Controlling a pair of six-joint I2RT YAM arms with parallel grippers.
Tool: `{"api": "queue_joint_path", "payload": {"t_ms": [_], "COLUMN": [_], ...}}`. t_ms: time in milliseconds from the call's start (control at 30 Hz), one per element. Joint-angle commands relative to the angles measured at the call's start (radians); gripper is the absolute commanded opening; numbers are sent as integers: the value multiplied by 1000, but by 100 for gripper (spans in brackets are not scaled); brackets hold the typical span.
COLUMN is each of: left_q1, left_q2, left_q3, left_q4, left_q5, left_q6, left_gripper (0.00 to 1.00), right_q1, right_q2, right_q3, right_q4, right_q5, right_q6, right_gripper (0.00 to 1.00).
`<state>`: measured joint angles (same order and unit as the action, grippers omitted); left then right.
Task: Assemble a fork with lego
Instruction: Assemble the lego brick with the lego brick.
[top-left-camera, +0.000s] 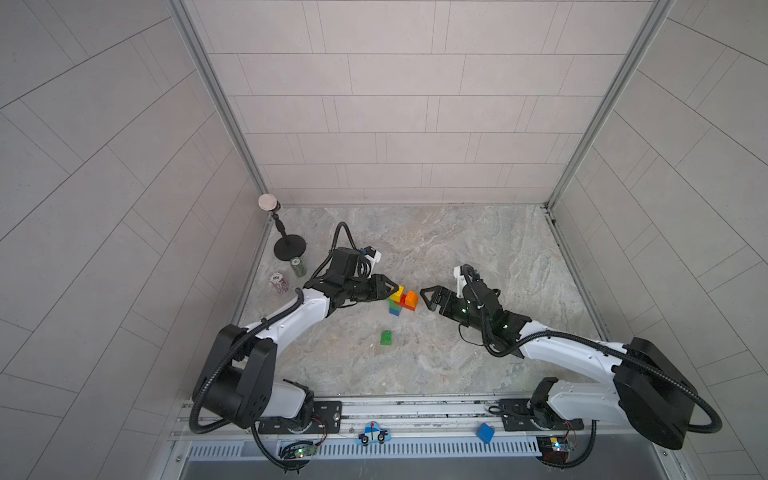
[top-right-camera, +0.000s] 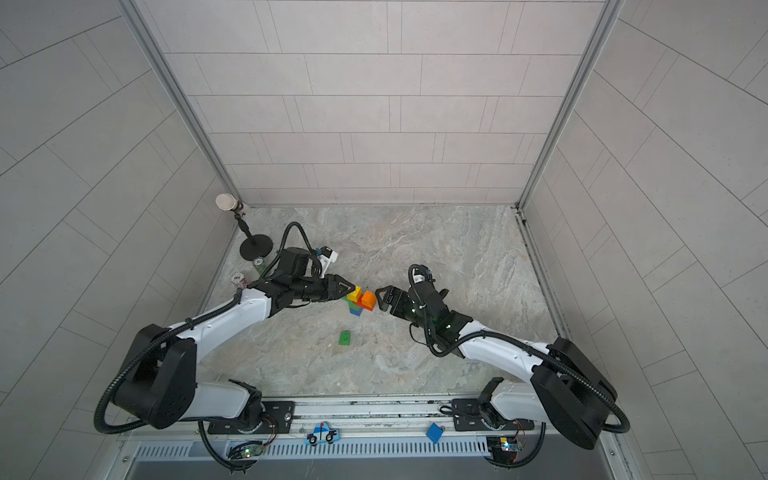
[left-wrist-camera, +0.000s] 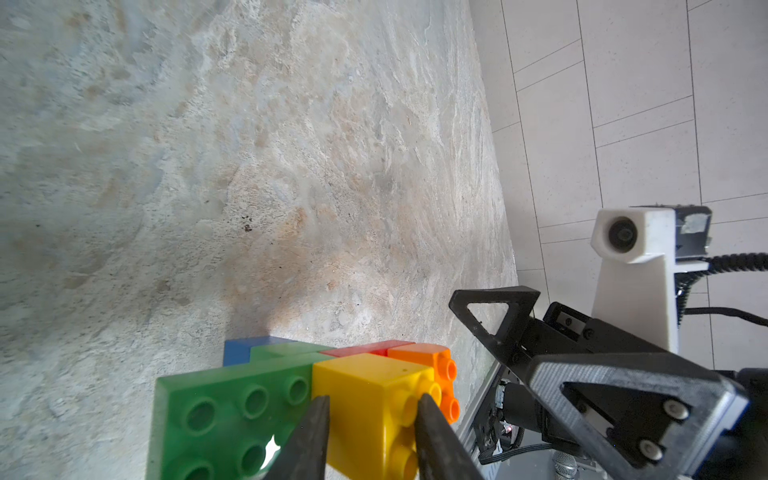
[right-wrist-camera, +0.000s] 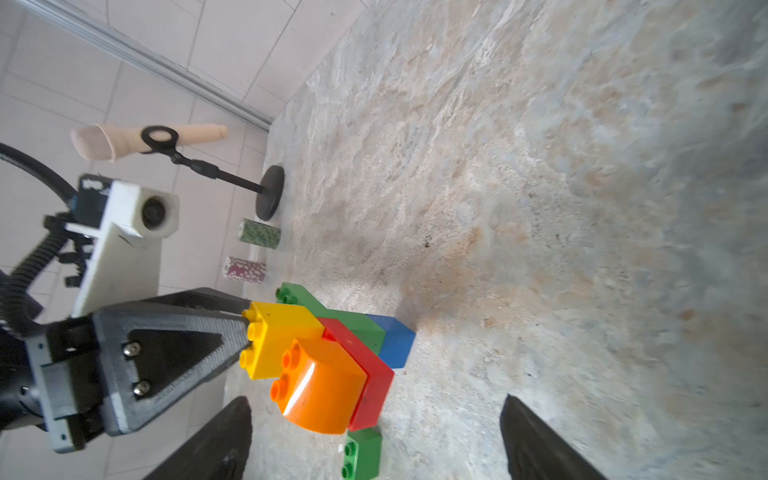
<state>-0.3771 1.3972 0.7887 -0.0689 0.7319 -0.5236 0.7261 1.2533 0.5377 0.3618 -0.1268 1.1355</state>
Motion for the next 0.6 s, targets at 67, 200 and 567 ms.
{"api": "queue_joint_path", "payload": {"t_ms": [67, 200, 567], "left_q1": [5, 6, 7], "left_q2": [13, 15, 22], "left_q3": [-13, -11, -5], "left_q4": [-49, -50, -55], "left_q5": [-37, -33, -35], "left_q6": [10, 10, 11], "left_gripper": [38, 38, 38], "right_q1": [31, 52, 85], "right_q2": [74, 142, 218], "right_q3": [-26, -55, -115], "right_q4": [233, 356, 564], "right_q5": [-12, -10, 34], "right_q6": [172, 244, 336], "right_gripper": [93, 93, 93]}}
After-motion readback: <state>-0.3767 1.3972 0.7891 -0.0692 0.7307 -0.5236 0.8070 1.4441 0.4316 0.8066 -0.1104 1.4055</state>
